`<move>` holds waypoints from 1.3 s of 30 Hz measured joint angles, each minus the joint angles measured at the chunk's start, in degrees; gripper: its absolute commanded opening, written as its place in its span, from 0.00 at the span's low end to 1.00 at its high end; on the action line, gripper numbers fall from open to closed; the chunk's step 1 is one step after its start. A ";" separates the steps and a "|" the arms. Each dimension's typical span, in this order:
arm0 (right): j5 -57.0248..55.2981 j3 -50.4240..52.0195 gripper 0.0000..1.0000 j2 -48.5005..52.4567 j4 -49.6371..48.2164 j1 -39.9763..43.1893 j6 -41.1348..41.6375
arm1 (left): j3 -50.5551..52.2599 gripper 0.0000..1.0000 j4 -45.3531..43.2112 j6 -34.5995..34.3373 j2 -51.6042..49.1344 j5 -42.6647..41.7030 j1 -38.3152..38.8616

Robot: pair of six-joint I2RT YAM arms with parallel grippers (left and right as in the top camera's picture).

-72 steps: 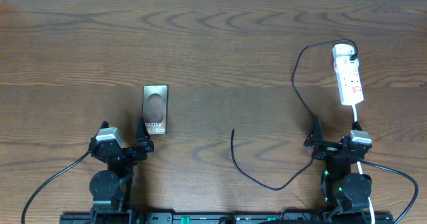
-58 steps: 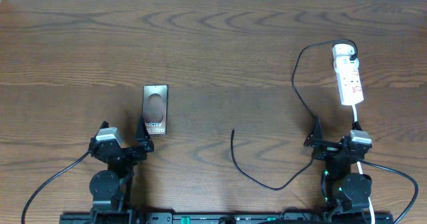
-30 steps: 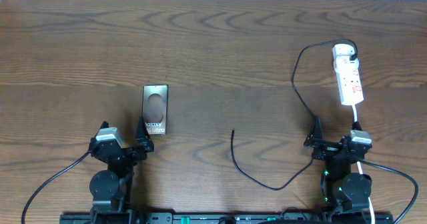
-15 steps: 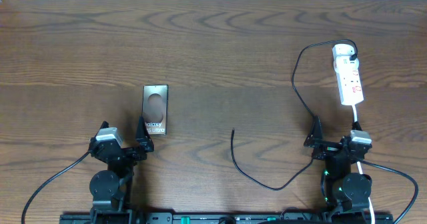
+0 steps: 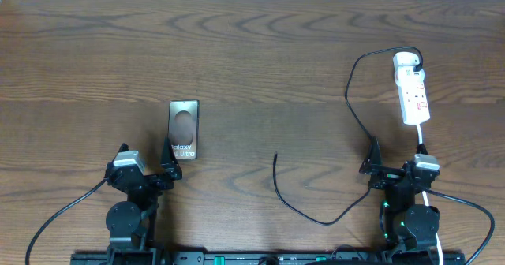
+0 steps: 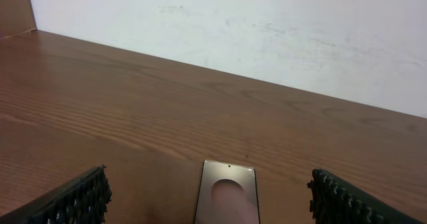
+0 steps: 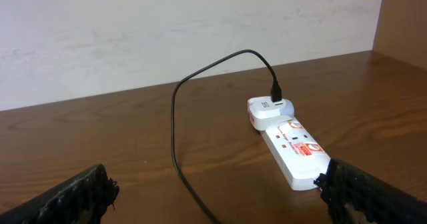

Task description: Plug charger to phone and switch on socket

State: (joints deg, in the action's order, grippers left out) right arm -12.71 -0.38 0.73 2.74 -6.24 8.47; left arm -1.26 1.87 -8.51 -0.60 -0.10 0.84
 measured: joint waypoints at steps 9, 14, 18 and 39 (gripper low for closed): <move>0.00 0.00 0.99 0.00 0.00 0.00 -0.02 | 0.00 0.93 0.00 0.00 0.00 0.00 0.00; 0.00 0.00 0.99 -0.02 0.00 0.00 -0.02 | 0.00 0.93 -0.02 0.00 0.00 0.00 0.00; 0.00 0.00 0.99 0.00 0.00 0.00 -0.02 | 0.00 0.93 -0.02 0.02 0.00 0.00 0.00; 0.00 0.00 0.99 -0.02 0.02 0.00 -0.02 | -7.32 0.93 4.83 0.02 -7.28 -1.53 0.00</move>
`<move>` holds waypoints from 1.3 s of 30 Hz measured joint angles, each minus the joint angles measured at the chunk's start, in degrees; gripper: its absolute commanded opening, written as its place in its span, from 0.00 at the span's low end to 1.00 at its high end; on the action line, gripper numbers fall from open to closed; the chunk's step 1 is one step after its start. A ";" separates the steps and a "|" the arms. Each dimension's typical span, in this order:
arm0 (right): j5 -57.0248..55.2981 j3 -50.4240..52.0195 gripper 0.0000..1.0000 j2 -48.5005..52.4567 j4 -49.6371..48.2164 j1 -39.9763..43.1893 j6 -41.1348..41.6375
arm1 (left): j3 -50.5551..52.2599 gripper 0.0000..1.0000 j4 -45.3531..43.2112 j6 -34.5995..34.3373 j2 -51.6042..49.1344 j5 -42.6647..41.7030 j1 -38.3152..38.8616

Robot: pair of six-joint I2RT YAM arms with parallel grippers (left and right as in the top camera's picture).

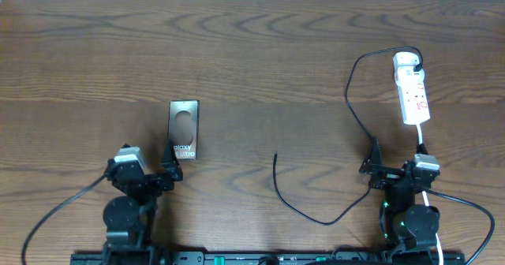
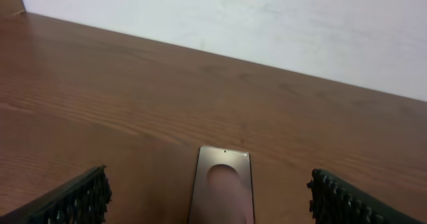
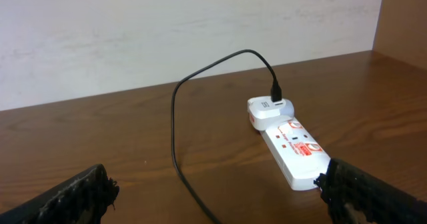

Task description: Plug charger to phone and switch on socket

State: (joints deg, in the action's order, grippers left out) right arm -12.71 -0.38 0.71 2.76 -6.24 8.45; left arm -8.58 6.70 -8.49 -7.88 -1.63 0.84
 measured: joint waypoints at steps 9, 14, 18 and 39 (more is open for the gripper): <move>0.00 0.00 0.99 0.00 0.04 0.00 0.00 | -38.49 0.93 20.87 0.44 -34.05 -0.22 0.00; -0.04 0.00 0.99 -0.02 -0.02 0.00 0.00 | -65.94 0.93 41.64 4.07 -58.05 -1.51 0.00; -0.02 0.00 0.99 -0.02 0.02 0.00 0.00 | -81.70 0.93 52.72 5.62 -73.59 -2.56 -0.04; -0.02 0.00 0.99 -0.02 0.00 0.00 0.00 | -85.92 0.98 54.84 7.02 -92.87 -6.40 -0.04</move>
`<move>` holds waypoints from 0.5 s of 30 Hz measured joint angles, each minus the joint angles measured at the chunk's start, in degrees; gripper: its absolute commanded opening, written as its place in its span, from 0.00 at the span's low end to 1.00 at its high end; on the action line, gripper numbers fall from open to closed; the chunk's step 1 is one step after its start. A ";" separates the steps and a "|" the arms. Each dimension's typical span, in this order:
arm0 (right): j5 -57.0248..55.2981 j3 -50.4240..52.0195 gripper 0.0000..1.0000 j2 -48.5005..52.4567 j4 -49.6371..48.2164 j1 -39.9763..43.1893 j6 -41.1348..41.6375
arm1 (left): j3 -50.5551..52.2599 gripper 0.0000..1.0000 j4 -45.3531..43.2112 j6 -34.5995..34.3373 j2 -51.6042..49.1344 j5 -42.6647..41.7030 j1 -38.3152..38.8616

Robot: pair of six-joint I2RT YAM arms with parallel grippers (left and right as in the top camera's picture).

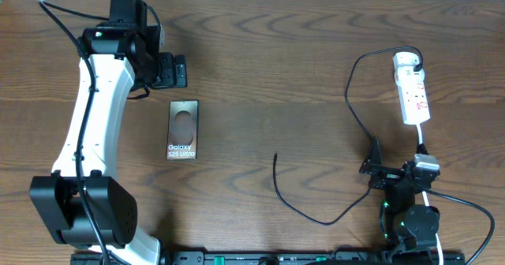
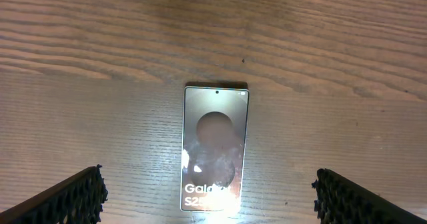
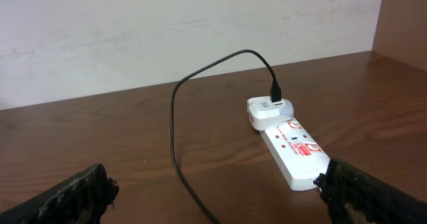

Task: Plug charger to phone and switch on socket
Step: 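Move the left gripper forward and down over the silver phone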

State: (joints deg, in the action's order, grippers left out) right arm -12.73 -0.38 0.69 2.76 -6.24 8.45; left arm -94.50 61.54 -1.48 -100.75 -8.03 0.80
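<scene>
The phone lies flat and face up on the wooden table, its screen reading "Galaxy S25 Ultra"; it fills the middle of the left wrist view. My left gripper hangs open above the table just beyond the phone's far end, with nothing between its fingers. The white power strip lies at the far right with the charger plug in its far end. The black cable runs down to its free end mid-table. My right gripper rests open at the front right, empty.
The table's far edge meets a white wall. The white lead of the power strip runs back toward the right arm's base. The left arm stretches along the left side of the table.
My left arm has risen from its rest at the front left and reached out; its gripper now hangs over the table beyond the phone, looking down at it. The right arm has not moved.
Both arms sat folded at the front edge with grippers open, the left one just behind the phone. It stayed there, shifted slightly, at the second moment. Now the left arm is extended above the phone. Phone, cable and power strip lie where they were.
</scene>
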 measured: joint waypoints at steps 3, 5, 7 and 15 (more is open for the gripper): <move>0.00 0.00 0.99 0.00 0.00 0.00 0.00 | 1.14 0.98 -0.02 0.00 0.02 -0.22 0.00; 0.00 0.00 0.99 0.00 0.00 0.00 0.00 | 3.02 0.98 -0.07 0.00 0.02 -0.28 0.00; -0.02 0.00 0.99 0.00 0.00 0.00 0.00 | 5.51 0.98 -0.13 0.00 0.02 -0.31 0.00; -0.02 0.00 0.99 0.00 0.00 0.00 0.00 | 16.57 0.98 -6.62 -0.02 0.02 -0.76 0.00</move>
State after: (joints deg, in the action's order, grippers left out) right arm -12.75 -0.38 0.69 2.76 -6.24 8.45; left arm -77.93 54.92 -1.50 -100.73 -8.80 0.80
